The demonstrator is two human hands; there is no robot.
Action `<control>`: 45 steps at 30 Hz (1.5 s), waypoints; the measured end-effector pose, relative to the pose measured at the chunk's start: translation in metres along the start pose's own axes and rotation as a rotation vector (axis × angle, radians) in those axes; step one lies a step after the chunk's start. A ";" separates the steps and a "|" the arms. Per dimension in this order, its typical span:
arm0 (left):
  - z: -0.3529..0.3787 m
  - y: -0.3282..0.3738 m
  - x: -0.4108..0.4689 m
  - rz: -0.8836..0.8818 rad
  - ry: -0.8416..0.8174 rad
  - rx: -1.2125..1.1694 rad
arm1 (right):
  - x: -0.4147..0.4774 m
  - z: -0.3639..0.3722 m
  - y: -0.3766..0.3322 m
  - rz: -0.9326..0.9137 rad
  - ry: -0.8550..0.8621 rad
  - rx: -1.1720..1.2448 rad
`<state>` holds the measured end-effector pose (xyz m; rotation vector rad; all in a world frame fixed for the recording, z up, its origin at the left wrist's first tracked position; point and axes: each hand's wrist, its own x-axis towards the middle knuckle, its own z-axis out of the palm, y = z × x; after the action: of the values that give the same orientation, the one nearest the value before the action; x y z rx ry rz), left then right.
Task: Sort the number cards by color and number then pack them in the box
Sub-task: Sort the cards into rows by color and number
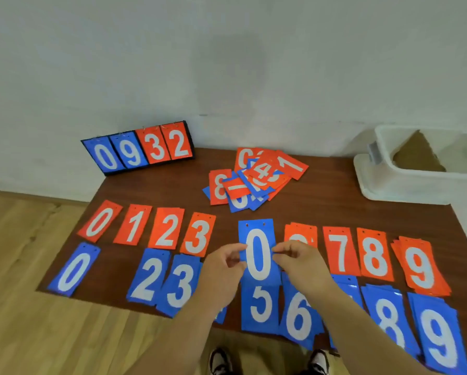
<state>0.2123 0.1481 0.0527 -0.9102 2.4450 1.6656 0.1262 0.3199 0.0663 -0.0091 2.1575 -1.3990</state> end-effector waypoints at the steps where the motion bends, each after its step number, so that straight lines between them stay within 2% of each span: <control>1: -0.018 -0.008 -0.001 -0.004 0.003 0.004 | -0.002 0.018 -0.005 -0.034 -0.004 -0.023; 8: -0.101 -0.038 -0.020 0.007 0.051 0.005 | -0.020 0.096 -0.033 -0.140 -0.057 -0.195; 19: -0.143 -0.057 -0.035 -0.019 0.123 0.014 | -0.009 0.133 -0.059 -0.201 -0.164 -0.247; 27: -0.185 -0.082 -0.020 -0.018 0.118 0.036 | -0.005 0.189 -0.061 -0.163 -0.212 -0.285; 31: -0.231 -0.122 0.001 -0.019 0.133 0.141 | 0.006 0.252 -0.063 -0.137 -0.198 -0.308; 39: -0.370 -0.235 0.042 -0.104 0.130 0.259 | 0.029 0.443 -0.082 -0.096 -0.258 -0.449; 45: -0.407 -0.289 0.066 -0.169 0.102 0.316 | 0.046 0.515 -0.080 0.004 -0.276 -0.496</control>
<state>0.4131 -0.3034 -0.0413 -1.1371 2.5124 1.1642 0.2993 -0.1623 -0.0398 -0.3614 2.2029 -0.7737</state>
